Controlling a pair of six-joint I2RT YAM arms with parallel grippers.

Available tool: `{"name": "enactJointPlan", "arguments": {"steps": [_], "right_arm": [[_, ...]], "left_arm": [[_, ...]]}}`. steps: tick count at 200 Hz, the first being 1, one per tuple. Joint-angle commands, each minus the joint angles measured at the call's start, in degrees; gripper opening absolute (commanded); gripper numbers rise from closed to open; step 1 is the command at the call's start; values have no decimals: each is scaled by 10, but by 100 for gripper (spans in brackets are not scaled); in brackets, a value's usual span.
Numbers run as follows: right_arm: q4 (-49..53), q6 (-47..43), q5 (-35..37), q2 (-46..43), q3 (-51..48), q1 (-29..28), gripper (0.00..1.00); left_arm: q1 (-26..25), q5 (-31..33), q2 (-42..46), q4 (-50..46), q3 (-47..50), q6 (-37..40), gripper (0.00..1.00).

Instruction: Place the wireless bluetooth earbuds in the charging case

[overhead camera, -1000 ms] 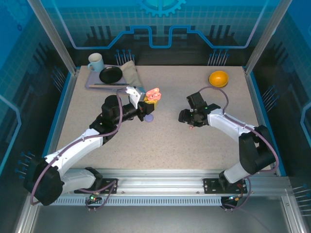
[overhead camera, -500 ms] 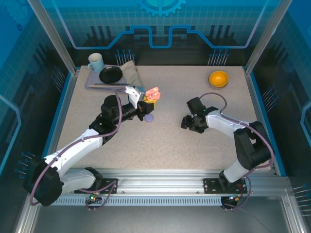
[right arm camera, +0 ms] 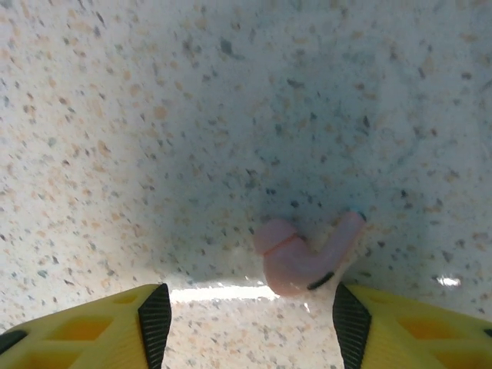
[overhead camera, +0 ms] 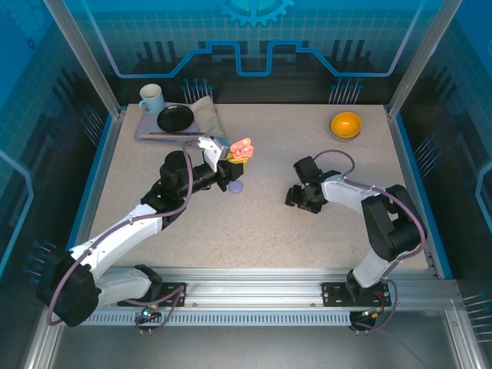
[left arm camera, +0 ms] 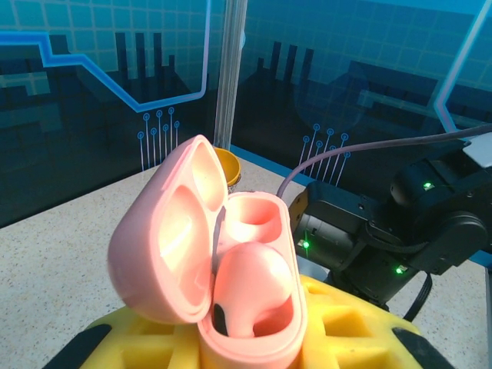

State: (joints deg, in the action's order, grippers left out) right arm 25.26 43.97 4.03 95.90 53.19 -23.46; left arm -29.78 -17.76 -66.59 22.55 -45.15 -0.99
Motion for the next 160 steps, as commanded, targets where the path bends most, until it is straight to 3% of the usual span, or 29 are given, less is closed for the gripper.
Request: {"name": "enactJointPlan", "arguments": {"steps": [1, 56, 126, 160], "right_arm": [[-23, -14, 2, 19, 49, 11, 61], [0, -61, 3, 14, 154, 16, 61], [-12, -37, 14, 15, 77, 20, 62], [-22, -75, 14, 36, 78, 20, 64]], "left_arm": [[-1, 5, 2, 13, -3, 10, 0], [-2, 5, 7, 10, -2, 8, 0], [-1, 7, 14, 10, 3, 9, 0], [-1, 9, 18, 7, 6, 9, 0]]}}
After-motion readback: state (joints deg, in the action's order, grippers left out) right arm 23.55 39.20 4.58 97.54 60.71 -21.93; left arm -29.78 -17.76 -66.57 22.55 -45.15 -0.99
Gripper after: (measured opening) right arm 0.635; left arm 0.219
